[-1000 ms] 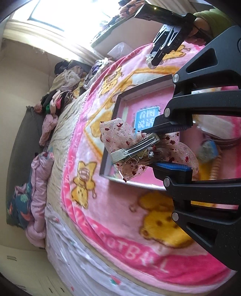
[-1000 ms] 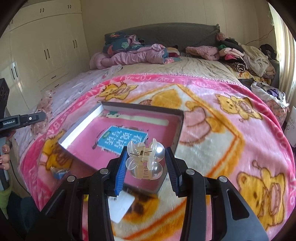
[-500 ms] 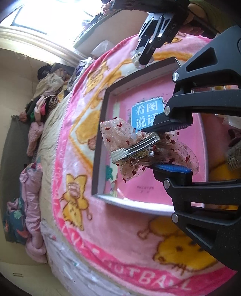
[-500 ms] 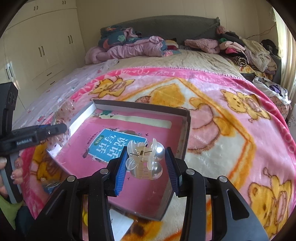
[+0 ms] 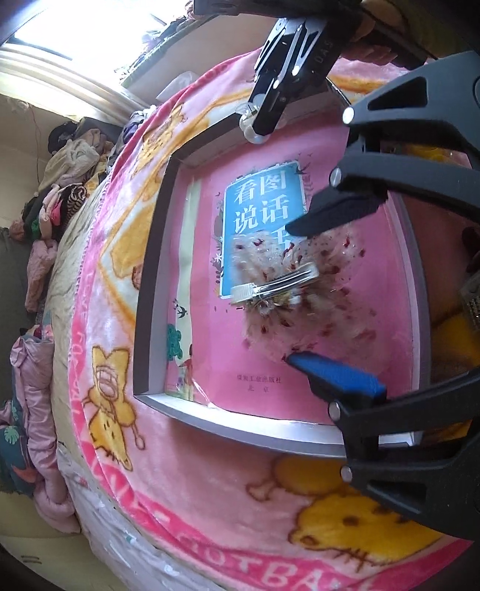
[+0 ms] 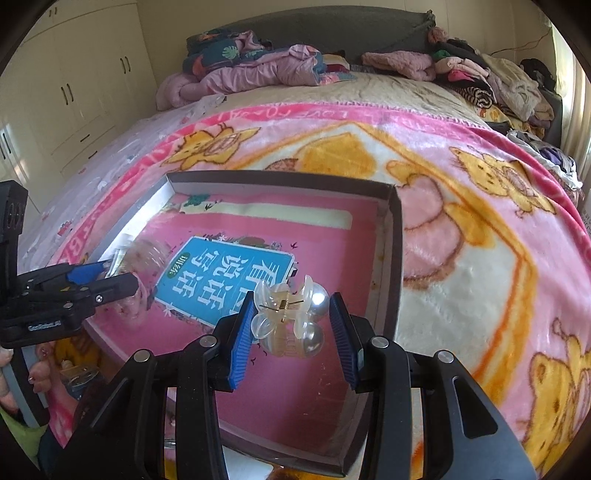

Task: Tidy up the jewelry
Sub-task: 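Carry both clips into the grey box and open both tools to release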

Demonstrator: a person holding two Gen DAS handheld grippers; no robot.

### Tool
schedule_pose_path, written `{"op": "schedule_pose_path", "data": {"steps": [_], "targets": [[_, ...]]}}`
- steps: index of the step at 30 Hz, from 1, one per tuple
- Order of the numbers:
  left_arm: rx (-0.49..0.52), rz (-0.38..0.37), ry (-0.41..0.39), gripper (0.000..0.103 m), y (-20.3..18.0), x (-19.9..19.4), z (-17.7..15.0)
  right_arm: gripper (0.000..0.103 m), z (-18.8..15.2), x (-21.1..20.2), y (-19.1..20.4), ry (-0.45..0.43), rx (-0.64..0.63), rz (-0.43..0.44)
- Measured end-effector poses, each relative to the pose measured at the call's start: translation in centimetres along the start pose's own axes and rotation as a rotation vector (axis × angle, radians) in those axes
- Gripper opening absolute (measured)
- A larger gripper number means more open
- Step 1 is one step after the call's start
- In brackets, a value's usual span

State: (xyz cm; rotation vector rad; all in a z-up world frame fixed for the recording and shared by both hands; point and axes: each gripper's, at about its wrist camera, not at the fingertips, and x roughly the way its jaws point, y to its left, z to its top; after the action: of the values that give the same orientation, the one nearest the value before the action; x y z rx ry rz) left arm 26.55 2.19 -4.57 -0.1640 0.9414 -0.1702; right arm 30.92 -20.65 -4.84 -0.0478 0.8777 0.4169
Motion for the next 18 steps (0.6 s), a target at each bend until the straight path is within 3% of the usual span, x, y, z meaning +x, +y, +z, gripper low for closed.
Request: {"op": "schedule_pose_path", "data": {"steps": [6, 8, 10, 18], "targets": [[-0.015, -0.003, -0.009, 0.082, 0.0, -0.9, 0.0, 0.039, -0.4, 0.7, -0.1, 0.029, 0.021, 0.01], [-0.015, -0.005, -0.007, 0.086, -0.1, -1.2, 0.0, 0.046, -0.6, 0.4, -0.2, 0.026, 0.034, 0.021], [-0.017, -0.007, -0.009, 0.089, 0.0, -1.4, -0.1, 0.065, -0.7, -0.2, -0.2, 0.007, 0.044, 0.022], [-0.032, 0.001, -0.018, 0.091, 0.1, -3.0, -0.5, 0.08, -1.3, -2.5, 0.1, -0.03, 0.042, 0.03]]}}
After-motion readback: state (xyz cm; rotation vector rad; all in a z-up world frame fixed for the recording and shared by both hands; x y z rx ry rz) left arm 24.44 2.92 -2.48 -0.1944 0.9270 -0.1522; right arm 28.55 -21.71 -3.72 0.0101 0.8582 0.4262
